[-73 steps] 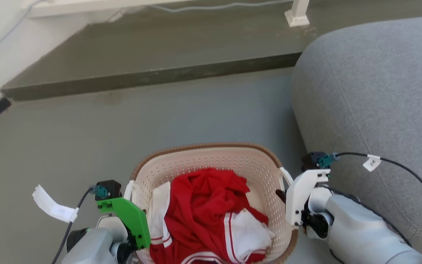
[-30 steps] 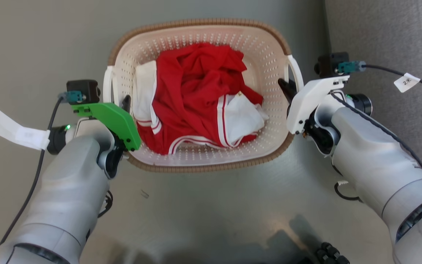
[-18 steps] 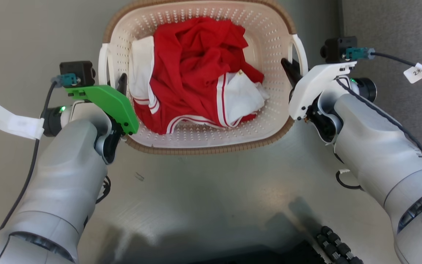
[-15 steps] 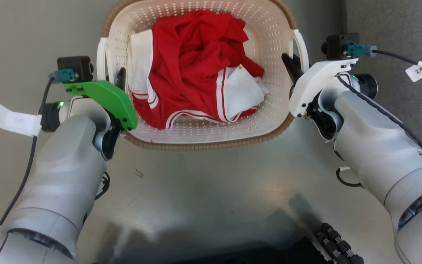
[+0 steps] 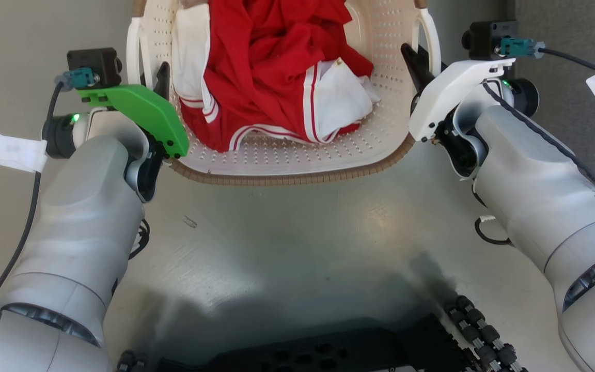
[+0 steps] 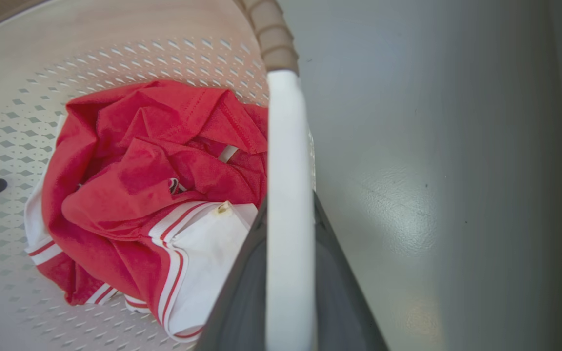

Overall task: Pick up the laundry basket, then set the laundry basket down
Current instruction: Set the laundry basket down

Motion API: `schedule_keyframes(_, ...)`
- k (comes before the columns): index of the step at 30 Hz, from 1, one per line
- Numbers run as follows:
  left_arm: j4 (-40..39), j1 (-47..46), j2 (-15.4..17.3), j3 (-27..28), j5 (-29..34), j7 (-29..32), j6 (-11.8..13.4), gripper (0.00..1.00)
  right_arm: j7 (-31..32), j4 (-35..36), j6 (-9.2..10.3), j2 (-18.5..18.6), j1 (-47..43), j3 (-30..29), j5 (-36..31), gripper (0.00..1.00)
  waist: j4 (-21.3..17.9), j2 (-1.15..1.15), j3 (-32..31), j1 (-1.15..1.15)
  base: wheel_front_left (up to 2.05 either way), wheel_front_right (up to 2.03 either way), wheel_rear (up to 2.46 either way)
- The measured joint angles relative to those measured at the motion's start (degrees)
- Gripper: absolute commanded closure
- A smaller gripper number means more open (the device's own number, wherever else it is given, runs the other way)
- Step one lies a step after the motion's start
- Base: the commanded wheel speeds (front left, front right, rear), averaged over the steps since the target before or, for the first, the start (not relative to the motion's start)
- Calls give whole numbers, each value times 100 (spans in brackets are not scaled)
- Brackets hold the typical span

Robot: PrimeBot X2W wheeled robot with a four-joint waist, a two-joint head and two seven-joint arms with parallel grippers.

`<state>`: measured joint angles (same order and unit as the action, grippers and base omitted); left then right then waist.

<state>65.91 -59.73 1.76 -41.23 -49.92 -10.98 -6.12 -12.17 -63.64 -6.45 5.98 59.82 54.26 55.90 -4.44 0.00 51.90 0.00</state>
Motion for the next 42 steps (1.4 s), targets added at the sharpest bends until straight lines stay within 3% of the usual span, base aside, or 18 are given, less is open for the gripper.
schedule_keyframes(42, 267, -296, -19, -86, 127, -296, -43, 100, -200, -21, 0, -69, 201, -169, -53, 100, -96, 0, 480, 0, 0, 0, 0)
